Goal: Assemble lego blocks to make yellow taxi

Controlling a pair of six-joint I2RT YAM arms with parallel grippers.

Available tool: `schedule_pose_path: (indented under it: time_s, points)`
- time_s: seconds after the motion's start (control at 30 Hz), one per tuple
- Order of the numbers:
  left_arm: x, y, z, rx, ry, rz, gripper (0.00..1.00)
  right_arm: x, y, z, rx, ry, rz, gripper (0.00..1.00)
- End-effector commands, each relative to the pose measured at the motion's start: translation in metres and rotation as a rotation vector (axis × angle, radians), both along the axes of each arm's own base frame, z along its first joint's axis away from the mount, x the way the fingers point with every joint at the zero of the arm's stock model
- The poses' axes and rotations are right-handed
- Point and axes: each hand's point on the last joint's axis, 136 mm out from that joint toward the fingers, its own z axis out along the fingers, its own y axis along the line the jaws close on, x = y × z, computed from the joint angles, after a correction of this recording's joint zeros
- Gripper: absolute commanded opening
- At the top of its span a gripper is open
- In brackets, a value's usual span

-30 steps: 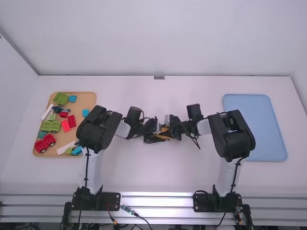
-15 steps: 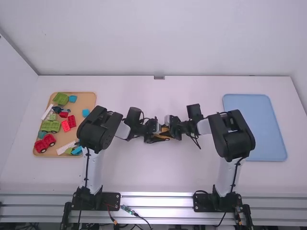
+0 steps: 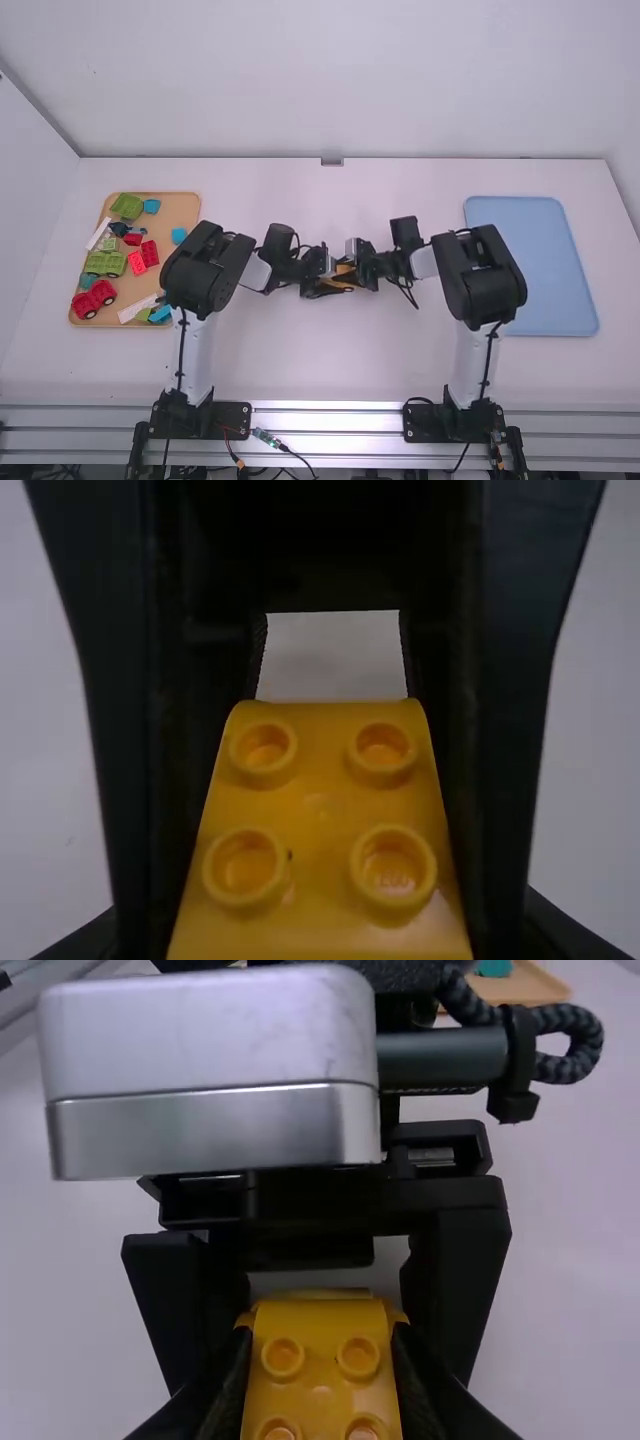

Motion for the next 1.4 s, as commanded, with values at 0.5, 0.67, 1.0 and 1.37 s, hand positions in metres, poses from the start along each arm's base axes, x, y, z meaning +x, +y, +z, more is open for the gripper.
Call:
schedule_pose_path:
  time_s: [0.5, 0.67, 1.0, 1.37]
  points:
    - [0.003, 0.000, -0.004, 0.009, -0.015, 0.001, 0.02, -0.015, -0.007, -0.046, -0.134, 0.115, -0.036, 0.00]
    - [0.002, 0.000, -0.004, 0.011, -0.010, 0.001, 0.02, -0.015, -0.007, -0.043, -0.133, 0.112, -0.037, 0.01]
    - [0.003, 0.001, -0.005, 0.012, -0.009, 0.005, 0.02, -0.014, -0.007, -0.040, -0.132, 0.107, -0.038, 0.18]
    - [0.003, 0.002, -0.006, 0.015, -0.003, 0.008, 0.02, -0.013, -0.016, -0.018, -0.140, 0.058, -0.030, 0.36]
